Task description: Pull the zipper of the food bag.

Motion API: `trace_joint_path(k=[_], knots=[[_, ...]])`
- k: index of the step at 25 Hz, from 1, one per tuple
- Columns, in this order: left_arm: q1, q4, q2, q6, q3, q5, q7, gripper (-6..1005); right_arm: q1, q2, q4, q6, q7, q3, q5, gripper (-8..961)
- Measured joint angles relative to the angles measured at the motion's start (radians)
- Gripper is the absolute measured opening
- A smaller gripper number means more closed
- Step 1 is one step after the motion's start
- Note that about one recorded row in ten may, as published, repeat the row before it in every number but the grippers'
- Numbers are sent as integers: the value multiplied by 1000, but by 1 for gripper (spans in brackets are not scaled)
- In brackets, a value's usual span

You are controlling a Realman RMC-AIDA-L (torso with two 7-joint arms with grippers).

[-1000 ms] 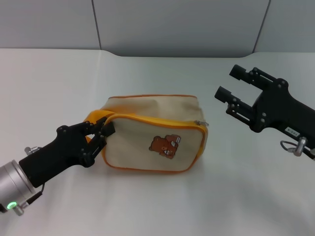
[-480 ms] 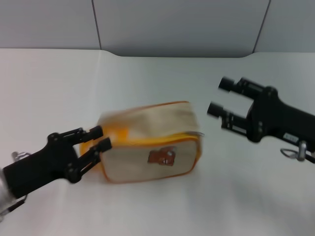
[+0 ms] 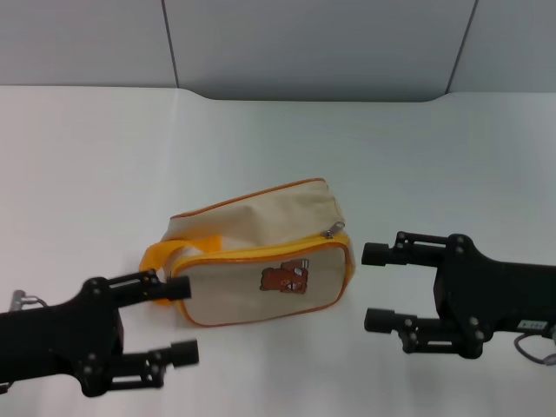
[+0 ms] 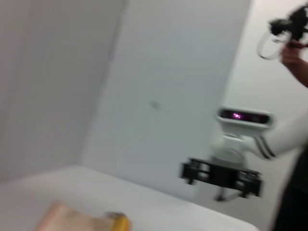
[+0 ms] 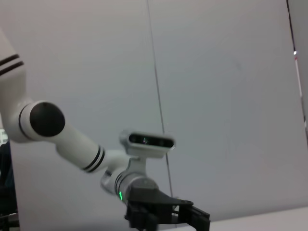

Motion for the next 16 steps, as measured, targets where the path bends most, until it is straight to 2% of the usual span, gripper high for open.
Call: trace_joint_path(k=[3, 8, 16], knots=[[-6, 16, -4, 1, 33, 3, -11, 720, -12, 10, -3, 6, 0, 1, -3, 678], [-7, 18, -6, 2, 33, 4, -11, 823, -13, 15, -12, 15, 19, -2, -19, 756], [-9, 20, -6, 6, 33, 2, -11, 822, -13, 15, -12, 19, 25, -3, -20, 826]])
